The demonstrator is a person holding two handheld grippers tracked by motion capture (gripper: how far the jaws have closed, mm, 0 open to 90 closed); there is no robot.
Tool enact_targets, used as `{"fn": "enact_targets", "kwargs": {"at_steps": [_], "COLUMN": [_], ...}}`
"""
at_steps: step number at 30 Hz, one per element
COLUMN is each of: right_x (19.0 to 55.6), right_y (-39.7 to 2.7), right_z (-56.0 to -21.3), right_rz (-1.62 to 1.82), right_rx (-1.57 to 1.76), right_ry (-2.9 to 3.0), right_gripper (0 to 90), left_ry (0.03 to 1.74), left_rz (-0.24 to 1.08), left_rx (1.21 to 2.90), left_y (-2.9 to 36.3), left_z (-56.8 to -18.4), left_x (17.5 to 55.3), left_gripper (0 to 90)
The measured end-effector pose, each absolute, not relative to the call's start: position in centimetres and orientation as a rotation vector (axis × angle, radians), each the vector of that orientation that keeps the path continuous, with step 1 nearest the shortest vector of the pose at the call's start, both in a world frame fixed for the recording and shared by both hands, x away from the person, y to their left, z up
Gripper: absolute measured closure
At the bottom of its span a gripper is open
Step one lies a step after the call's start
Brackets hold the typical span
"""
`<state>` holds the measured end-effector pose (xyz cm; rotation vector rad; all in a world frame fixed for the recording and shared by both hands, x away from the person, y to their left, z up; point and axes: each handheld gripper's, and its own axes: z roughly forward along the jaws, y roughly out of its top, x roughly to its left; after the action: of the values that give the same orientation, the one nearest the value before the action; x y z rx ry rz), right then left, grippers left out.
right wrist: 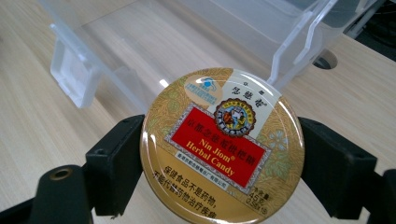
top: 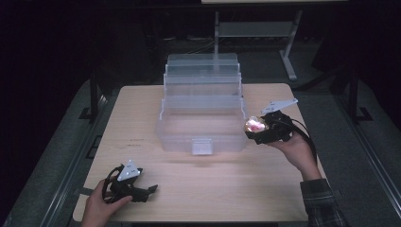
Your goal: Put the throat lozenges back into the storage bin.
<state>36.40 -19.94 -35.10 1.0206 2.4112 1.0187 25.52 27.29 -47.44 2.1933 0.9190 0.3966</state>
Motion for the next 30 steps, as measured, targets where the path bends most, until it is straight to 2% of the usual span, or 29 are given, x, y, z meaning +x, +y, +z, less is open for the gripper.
{"fn": "enact_targets", "kwargs": {"at_steps": [30], "right_x": [40.0], "right_y": [-16.2], "right_z": [-35.5], "right_rz": [0.992], "right_rx": [1.003], "right_ry": [2.472], "right_gripper": [19.5], "left_ry": [0.92], "left_rz": [0.395], "left_rx": [2.192], "left_y": [27.3], "left_z": [-47.4], "left_x": [25.5], "left_gripper": [10.9]}}
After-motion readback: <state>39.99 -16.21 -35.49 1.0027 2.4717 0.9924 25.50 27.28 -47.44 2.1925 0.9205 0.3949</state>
